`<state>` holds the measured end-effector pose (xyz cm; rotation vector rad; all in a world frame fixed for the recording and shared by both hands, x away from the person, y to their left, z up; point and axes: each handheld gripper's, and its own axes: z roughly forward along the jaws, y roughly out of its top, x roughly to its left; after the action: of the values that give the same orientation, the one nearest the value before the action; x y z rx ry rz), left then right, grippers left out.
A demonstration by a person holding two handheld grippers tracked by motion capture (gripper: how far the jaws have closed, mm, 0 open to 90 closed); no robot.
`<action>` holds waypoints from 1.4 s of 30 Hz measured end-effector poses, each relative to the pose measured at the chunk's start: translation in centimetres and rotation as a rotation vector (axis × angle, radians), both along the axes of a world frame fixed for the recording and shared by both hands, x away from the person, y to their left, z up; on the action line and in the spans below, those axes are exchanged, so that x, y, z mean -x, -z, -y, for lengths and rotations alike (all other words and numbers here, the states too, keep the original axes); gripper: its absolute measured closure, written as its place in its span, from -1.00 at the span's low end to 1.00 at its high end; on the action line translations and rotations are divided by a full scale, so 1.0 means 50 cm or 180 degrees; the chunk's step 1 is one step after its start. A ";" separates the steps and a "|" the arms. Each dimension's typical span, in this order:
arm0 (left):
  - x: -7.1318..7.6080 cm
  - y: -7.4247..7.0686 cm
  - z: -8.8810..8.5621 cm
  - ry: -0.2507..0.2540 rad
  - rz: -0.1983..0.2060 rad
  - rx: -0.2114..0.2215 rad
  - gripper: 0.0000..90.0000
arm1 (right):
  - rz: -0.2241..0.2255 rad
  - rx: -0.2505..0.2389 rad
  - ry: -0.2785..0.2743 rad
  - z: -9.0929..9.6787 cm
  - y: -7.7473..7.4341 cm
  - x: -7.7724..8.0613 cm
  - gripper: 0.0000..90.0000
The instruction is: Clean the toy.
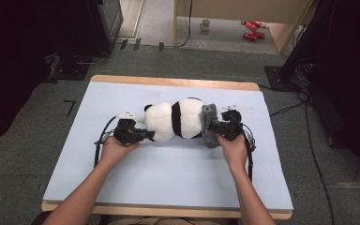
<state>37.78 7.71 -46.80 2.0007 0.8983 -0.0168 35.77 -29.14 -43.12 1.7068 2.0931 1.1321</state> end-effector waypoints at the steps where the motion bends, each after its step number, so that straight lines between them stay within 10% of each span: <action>1: 0.000 -0.001 0.000 0.0000 0.0007 0.0007 0.71 | -0.0048 -0.0004 0.0019 0.010 0.002 -0.001 0.74; 12: 0.007 -0.001 0.002 -0.0038 0.0022 -0.0014 0.56 | 0.0194 -0.0065 -0.0011 0.015 -0.078 0.025 0.74; 20: 0.010 -0.002 0.003 -0.0097 -0.0014 0.0024 0.55 | 0.0294 -0.0153 -0.0458 -0.112 -0.122 0.017 0.74; 33: 0.012 -0.006 0.007 -0.0159 0.0028 0.0047 0.58 | 0.0152 -0.0086 -0.0849 -0.290 -0.091 -0.022 0.74; 42: 0.010 -0.001 0.012 -0.0224 0.0025 -0.0031 0.67 | 0.0065 0.0069 -0.0861 -0.307 -0.062 -0.035 0.73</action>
<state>37.28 7.09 -46.78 1.9756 0.9649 0.0351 37.53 -13.80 -40.04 1.4265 2.3671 1.1858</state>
